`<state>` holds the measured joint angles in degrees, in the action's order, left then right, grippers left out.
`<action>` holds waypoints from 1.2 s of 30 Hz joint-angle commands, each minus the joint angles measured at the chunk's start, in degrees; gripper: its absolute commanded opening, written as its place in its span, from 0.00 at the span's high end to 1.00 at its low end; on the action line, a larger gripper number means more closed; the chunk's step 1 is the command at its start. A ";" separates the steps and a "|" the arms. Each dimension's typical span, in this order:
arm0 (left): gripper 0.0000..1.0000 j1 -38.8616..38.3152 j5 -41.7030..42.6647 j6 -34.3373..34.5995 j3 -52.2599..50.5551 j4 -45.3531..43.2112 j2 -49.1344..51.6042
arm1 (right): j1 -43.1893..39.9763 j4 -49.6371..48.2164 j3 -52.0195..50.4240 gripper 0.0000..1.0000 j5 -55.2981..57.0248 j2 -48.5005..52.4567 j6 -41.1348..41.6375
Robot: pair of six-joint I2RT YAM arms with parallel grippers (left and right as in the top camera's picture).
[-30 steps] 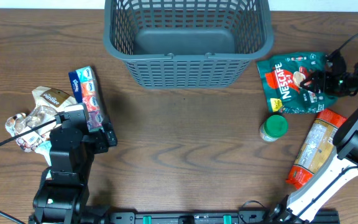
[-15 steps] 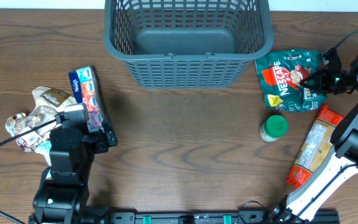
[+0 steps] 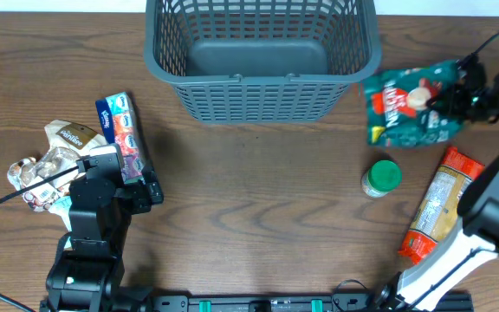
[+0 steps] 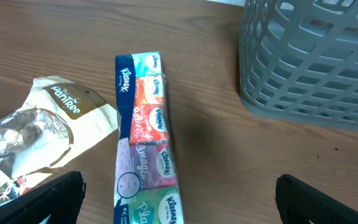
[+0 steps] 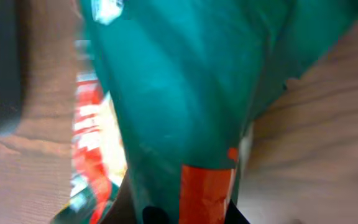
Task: Pack container
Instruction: 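Lift the Nescafe pouch and carry it left into the grey basket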
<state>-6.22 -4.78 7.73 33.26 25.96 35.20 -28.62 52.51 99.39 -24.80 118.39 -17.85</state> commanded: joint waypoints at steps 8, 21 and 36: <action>0.01 -0.28 -0.87 0.50 1.55 1.03 -0.15 | 1.62 -6.84 1.44 0.99 -0.90 -22.97 3.04; 0.01 -0.28 -0.85 0.50 1.55 2.73 -0.15 | 19.50 -29.07 1.44 0.99 3.58 -37.13 -3.78; 0.01 -0.28 -0.85 0.50 1.55 2.73 -0.15 | 39.12 -29.11 1.42 0.99 3.87 -21.99 -16.13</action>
<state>-6.22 -4.93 7.73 33.26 28.53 35.20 9.34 24.97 99.24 -21.04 94.54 -31.24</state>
